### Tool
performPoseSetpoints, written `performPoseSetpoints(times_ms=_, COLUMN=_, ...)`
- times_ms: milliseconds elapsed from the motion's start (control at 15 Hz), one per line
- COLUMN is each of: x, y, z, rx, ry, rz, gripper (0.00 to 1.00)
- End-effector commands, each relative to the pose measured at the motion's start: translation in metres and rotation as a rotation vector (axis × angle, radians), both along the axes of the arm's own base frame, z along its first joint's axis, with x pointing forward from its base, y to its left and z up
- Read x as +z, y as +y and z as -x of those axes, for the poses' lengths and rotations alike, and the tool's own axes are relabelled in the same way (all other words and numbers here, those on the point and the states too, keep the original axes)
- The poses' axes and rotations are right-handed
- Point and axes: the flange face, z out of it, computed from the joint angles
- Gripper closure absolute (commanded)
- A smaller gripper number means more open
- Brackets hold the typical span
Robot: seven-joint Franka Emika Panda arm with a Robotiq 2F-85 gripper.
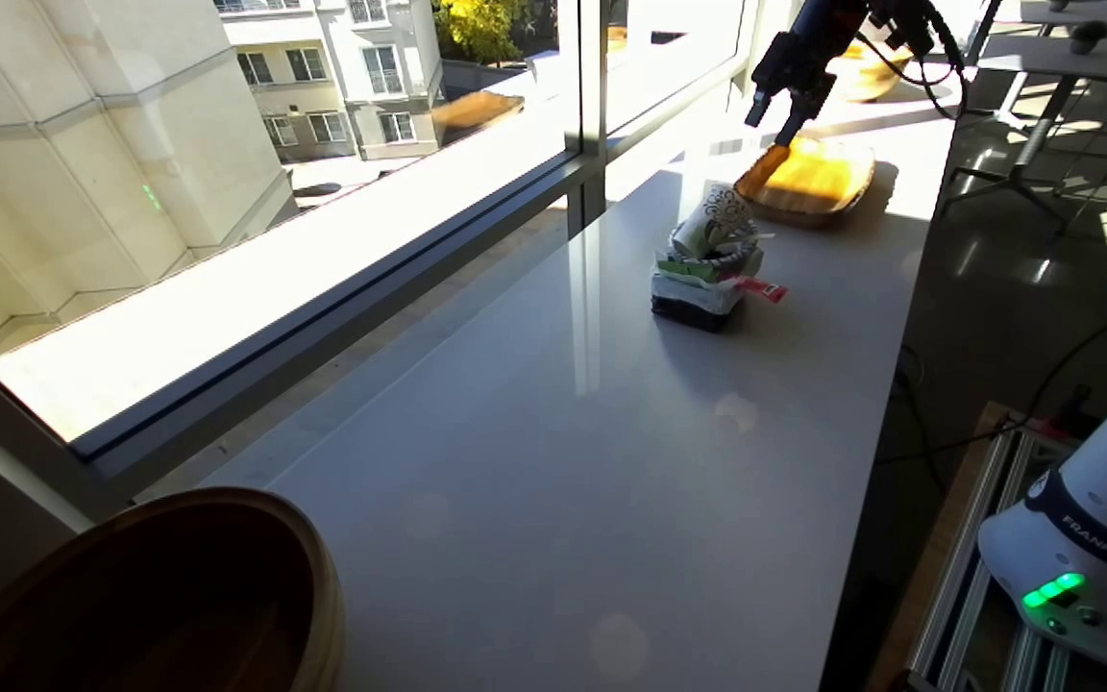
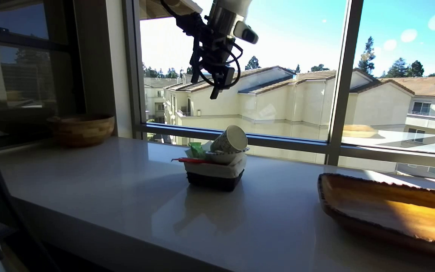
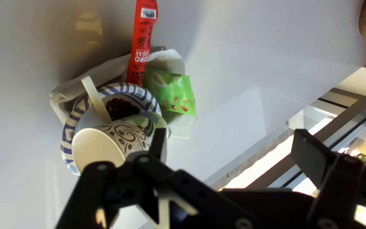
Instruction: Put the cup on top of the table
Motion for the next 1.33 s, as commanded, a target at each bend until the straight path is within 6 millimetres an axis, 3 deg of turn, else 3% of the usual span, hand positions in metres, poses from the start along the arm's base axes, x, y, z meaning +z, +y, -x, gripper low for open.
performPoseSetpoints(times_ms=0, x=-0.006, y=-0.005, z=-0.005, rx=-0.003, ry=0.009, rz=-0.001, gripper=0.00)
performPoseSetpoints(times_ms=400, x=0.001, y=-0.001, z=-0.005, rx=0.004, ry=-0.002, rz=0.004, gripper=0.00)
performPoseSetpoints(times_ms=867, x=-0.050, y=-0.031, z=-0.038, rx=-0.074, ry=-0.075, rz=0.033, gripper=0.00)
performPoseSetpoints(times_ms=1133, x=-0.079, y=-0.038, z=-0.052, rx=-0.089, ry=-0.085, rz=0.019, gripper=0.00)
performPoseSetpoints(times_ms=1267, x=-0.089, y=-0.039, z=-0.057, rx=-0.088, ry=-0.090, rz=0.022, gripper=0.13)
